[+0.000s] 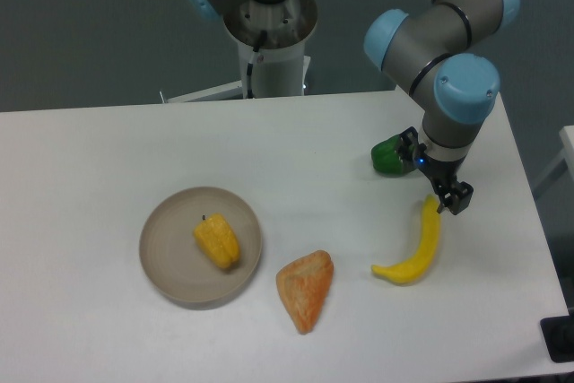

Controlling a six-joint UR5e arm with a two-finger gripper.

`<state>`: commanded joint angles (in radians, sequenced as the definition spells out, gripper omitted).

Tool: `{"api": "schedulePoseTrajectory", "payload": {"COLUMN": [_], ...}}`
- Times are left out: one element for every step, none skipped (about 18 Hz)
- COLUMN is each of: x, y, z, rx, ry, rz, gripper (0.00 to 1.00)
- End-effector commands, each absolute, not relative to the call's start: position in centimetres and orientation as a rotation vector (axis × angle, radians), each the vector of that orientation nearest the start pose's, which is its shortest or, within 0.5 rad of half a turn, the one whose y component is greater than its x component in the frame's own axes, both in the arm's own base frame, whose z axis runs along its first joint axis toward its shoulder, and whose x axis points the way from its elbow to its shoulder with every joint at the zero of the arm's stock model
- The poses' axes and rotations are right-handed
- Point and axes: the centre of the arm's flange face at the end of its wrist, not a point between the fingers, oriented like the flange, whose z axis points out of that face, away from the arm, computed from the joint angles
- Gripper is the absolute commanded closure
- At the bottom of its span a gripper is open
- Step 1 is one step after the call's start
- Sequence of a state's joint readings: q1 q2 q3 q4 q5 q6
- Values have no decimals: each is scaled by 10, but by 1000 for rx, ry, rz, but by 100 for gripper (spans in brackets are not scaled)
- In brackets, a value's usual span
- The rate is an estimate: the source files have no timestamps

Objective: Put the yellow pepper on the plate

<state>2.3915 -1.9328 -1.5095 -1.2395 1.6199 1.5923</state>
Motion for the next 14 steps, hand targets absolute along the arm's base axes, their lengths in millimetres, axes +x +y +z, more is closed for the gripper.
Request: {"api": "schedulePoseTrajectory", "payload": {"x": [-372, -372, -373, -372, -373, -374, -374, -375, -375, -375, -374, -374, -374, -374], "y": [522, 522, 521, 521, 522, 521, 521, 520, 521, 523, 524, 524, 524, 524], "z": [347, 347, 347, 347, 348, 348, 349, 349, 348, 348, 348, 348, 348, 348], "rx": [-2943, -2943, -2944, -2942, -2941, -2942, -2941, -2941, -2938, -2925, -2910, -2908, -2908, -2907], "ry": [1194, 1194, 1192, 1191, 1193, 1191, 1188, 1185, 1182, 1177, 1171, 1171, 1171, 1170], "rz": [73, 73, 73, 72, 75, 75, 76, 78, 75, 69, 59, 58, 58, 57], "gripper": [0, 0, 0, 0, 0, 0, 0, 0, 0, 0, 0, 0, 0, 0]}}
